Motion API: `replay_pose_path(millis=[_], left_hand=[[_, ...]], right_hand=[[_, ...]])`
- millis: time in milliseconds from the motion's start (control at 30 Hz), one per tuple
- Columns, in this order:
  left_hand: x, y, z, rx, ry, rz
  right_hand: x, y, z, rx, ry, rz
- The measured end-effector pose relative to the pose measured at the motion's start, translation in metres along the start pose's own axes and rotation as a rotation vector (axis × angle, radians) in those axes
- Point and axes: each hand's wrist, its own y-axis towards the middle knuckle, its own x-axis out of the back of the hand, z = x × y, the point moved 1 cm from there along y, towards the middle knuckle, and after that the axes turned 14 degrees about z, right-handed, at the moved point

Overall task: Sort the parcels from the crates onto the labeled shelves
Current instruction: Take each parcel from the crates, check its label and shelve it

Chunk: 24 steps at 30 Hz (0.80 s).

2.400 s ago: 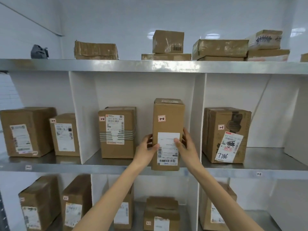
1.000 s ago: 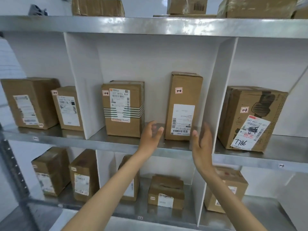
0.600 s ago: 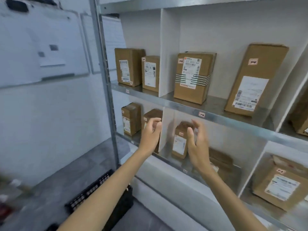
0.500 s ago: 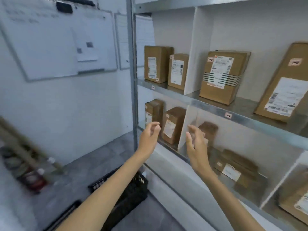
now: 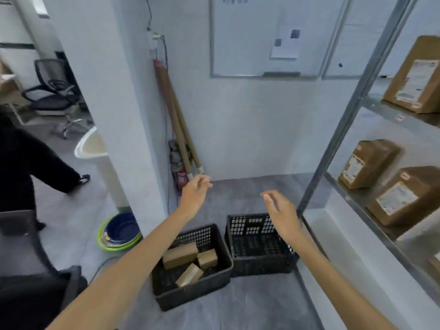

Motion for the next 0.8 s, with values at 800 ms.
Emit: replay_pose_path(millis=[800], left_hand=[[0.151, 0.026, 0.229, 0.584, -0.161, -0.202]], right_hand=[[-0.205, 0.175, -0.050, -0.287, 0.071, 0.511]])
